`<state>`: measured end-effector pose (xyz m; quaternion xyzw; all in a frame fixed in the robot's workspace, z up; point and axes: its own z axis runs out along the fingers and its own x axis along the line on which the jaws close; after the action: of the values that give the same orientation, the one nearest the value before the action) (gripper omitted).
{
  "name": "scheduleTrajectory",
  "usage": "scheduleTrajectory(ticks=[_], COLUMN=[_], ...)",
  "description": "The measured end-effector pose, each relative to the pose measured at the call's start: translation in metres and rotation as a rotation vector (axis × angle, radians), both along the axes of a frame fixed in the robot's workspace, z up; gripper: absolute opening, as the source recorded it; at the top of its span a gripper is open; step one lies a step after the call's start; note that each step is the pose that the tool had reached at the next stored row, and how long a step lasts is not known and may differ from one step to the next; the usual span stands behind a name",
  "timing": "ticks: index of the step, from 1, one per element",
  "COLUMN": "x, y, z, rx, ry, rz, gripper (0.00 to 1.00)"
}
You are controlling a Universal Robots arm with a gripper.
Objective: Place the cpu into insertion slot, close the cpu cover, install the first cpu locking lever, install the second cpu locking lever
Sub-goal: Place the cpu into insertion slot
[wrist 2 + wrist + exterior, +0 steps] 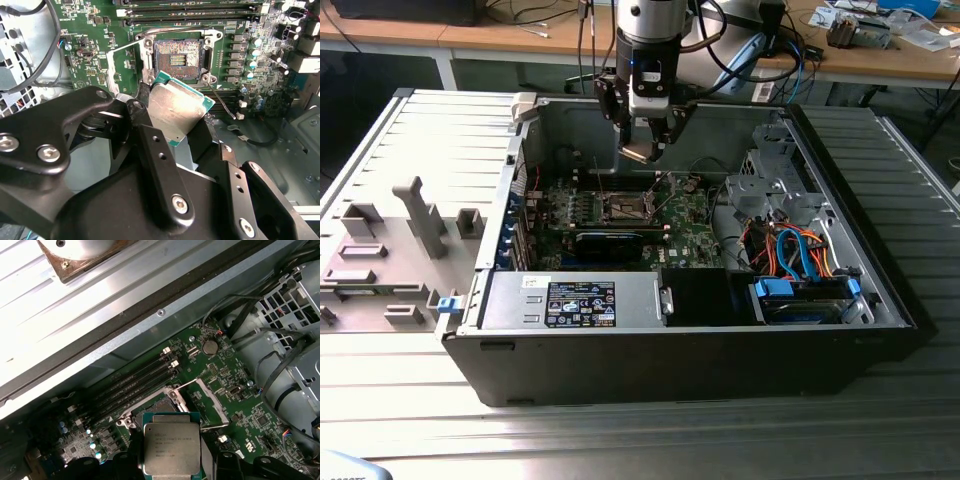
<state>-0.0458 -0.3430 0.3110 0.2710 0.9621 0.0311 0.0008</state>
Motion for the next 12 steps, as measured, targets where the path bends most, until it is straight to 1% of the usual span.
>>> scheduleTrajectory(ticks=[12], x=[0.0000], y=[0.0000], z=[0.0000], rx=[0.0000], ry=[0.0000], rz=[-0.010], gripper=[0.55])
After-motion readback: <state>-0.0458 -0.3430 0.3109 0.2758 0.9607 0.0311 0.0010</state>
